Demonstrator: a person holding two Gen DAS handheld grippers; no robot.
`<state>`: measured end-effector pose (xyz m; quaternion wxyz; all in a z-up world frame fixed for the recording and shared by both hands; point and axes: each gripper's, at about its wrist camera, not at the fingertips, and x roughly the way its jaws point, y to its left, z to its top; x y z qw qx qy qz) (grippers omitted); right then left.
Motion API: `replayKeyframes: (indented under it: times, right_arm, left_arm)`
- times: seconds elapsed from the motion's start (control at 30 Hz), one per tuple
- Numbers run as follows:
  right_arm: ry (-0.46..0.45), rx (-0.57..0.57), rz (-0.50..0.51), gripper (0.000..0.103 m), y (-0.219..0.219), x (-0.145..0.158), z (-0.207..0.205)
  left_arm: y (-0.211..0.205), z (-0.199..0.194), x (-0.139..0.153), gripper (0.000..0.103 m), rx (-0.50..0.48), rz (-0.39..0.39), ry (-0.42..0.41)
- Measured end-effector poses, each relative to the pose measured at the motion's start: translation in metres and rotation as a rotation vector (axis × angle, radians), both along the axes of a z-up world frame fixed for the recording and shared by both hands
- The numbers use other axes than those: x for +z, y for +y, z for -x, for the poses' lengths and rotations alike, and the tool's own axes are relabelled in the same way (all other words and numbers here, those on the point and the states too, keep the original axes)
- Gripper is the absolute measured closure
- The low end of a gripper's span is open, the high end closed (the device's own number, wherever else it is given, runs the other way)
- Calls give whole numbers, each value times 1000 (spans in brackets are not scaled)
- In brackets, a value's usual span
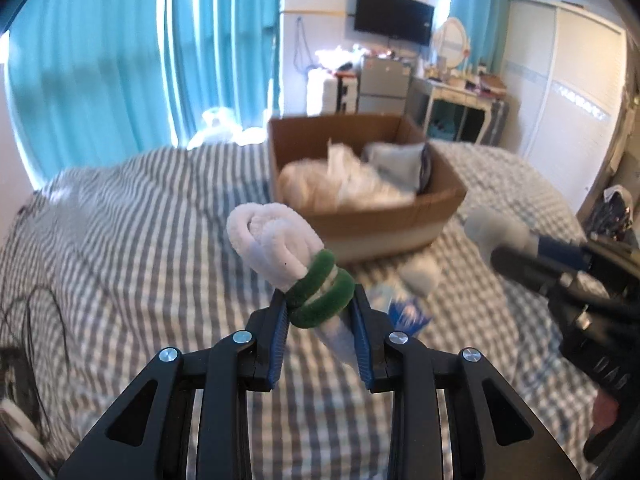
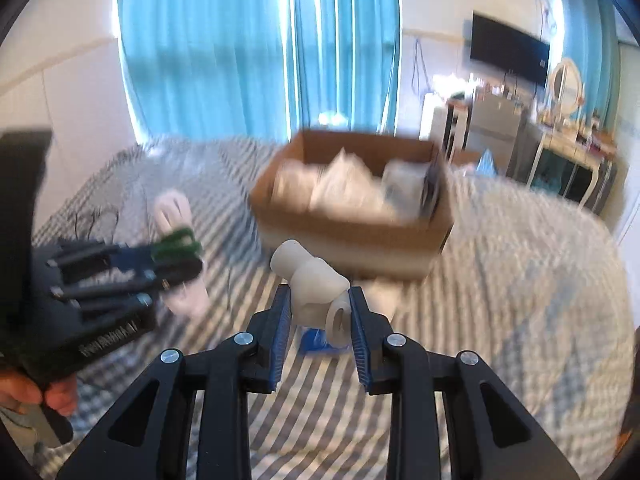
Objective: Organize soft objects
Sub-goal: 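Carry the cable and sock over the box and open both tools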
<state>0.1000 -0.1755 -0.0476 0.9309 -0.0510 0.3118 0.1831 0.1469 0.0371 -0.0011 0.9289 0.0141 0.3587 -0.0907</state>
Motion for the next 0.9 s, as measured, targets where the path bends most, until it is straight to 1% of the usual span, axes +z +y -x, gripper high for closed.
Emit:
replayKeyframes:
  times: [0.1,0.2,0.3,0.37,0.47,0.53,0.63,0.73,0.8,0.83,0.87,0.9]
  right_arm:
    - [-51,10,-3,75,-3,36,-20]
    - [-90,9,2,75,-3,59,-50]
    - [-100,6,-3,75,2,71,-84]
    - [-91,3,-7,75,4,73,-109]
    - [-82,1,-1,75,8,70,-143]
    - [-76,1,-2,75,8,62,-161]
    - [-43,-11,-23,75,6,45,-192]
    - [-16,-23,-22,74,3,25,-213]
    - [-7,-30,-25,74,-1,13,-222]
    - [-2,-31,-34,73,-6,9,-226]
    - [3,-37,-42,70,-9,5,-228]
    - [4,-38,-47,70,-10,3,-228]
  left_arm:
    - [-4,-20,21,74,-12,10,-37]
    - [-10,-41,37,74,-23,-14,-67]
    - [-17,-68,48,74,-46,-30,-95]
    - [-22,-89,49,74,-42,-44,-94]
    - [-34,-122,43,74,-59,-67,-101]
    - [-39,-139,33,74,-62,-71,-80]
    - [-44,-168,9,74,-67,-71,-39]
    - [-45,-181,-12,74,-82,-55,0]
    - [-48,-186,-23,73,-76,-66,12]
    - [-49,-187,-26,70,-73,-64,17]
    - [-50,-186,-28,70,-74,-55,17]
    - [-51,-185,-28,70,-72,-48,14]
